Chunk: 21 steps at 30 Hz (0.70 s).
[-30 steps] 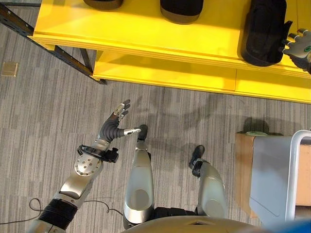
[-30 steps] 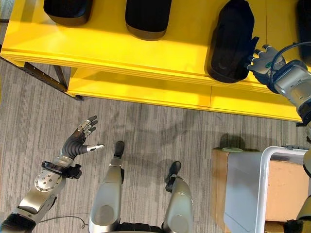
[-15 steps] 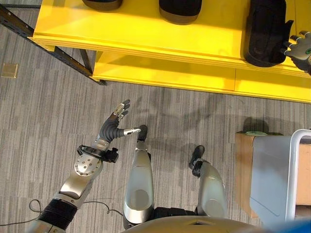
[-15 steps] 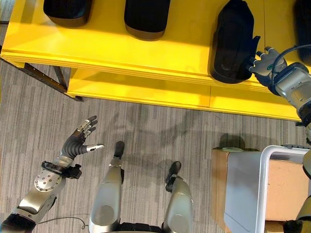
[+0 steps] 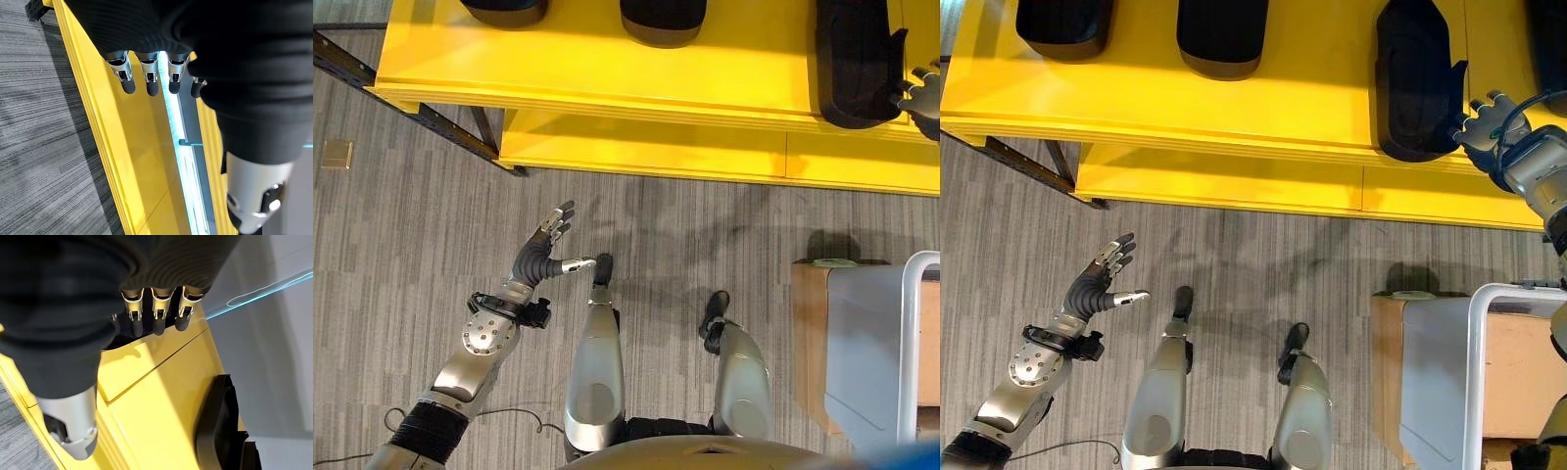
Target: Move parts from the plastic box to the shelf.
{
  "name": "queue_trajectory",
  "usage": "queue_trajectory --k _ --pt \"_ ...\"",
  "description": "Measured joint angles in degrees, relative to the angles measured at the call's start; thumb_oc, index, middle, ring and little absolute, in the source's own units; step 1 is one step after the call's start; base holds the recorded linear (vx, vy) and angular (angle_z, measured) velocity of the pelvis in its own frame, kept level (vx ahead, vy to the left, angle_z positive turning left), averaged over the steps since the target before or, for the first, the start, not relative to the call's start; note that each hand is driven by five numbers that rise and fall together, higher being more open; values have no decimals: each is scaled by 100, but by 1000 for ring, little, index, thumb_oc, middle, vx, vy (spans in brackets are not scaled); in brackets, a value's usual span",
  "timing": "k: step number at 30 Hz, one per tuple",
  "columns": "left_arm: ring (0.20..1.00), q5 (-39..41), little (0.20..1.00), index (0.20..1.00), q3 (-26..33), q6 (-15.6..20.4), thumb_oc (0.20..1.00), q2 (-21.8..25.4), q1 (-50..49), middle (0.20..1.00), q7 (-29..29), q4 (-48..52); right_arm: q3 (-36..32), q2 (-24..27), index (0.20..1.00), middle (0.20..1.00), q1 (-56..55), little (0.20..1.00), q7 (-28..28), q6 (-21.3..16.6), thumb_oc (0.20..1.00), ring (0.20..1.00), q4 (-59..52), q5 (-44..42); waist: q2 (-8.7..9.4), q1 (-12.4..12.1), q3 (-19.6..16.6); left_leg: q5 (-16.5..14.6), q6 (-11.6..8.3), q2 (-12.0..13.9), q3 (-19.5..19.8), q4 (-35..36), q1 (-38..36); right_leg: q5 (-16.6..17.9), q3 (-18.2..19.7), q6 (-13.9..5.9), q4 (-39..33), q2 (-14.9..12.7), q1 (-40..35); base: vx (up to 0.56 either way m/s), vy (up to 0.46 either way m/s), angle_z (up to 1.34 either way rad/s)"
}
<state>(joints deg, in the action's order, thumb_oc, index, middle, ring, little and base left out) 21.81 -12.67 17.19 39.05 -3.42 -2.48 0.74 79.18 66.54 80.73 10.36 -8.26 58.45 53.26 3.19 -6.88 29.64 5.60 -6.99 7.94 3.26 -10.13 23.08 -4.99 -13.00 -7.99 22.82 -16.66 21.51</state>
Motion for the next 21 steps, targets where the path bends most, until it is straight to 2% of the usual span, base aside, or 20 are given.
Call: queue_trajectory --k 10,14,16,17,18,19,21 --pt "1000 2 1000 1000 62 1 1000 -1 -15 1000 5 0 18 22 1000 1000 201 1000 30 1 1000 1000 -74 -72 -7 32 3 1 -2 4 -2 -4 -6 1 13 5 9 3 3 0 0 0" --pt "1000 2 1000 1000 120 1 1000 -62 5 1000 1 2 24 534 1000 1000 1047 1000 276 -4 1000 1000 -1111 -727 -8 119 4 3 -2 13 -41 -14 -22 5 41 4 4 13 0 0 1 -1" --pt "1000 2 1000 1000 146 4 1000 -122 11 1000 -2 11 -31 583 1000 1000 1418 1000 494 -20 1000 1000 -1146 -1288 -8 127 3 3 -1 10 -73 -11 -55 5 69 4 6 7 -6 -5 13 -5" --pt "1000 2 1000 1000 146 5 1000 -126 22 1000 -3 11 -372 628 1000 1000 1437 1000 596 -18 1000 1000 -1142 -1632 -8 124 3 2 -1 12 -74 -7 -73 5 69 4 5 11 -22 0 0 0" --pt "1000 1 1000 1000 143 5 1000 -126 28 1000 -4 13 -487 695 1000 1000 1452 1000 617 -7 1000 1000 -1276 -1833 -7 129 3 2 0 13 -74 -7 -80 5 69 4 5 11 -29 0 0 0" --pt "1000 2 1000 1000 148 6 1000 -127 28 1000 -8 9 -541 982 1000 1000 1451 1000 641 -32 1000 1000 -1774 -2084 -7 130 3 2 -1 17 -71 -9 -83 6 67 5 5 17 -34 0 0 0" --pt "1000 2 1000 1000 151 7 1000 -129 28 1000 -11 11 -777 1025 1000 1000 1416 1000 741 -93 1000 1000 -1827 -2318 -7 148 3 2 0 18 -72 -10 -94 9 69 8 7 17 -41 0 0 0"
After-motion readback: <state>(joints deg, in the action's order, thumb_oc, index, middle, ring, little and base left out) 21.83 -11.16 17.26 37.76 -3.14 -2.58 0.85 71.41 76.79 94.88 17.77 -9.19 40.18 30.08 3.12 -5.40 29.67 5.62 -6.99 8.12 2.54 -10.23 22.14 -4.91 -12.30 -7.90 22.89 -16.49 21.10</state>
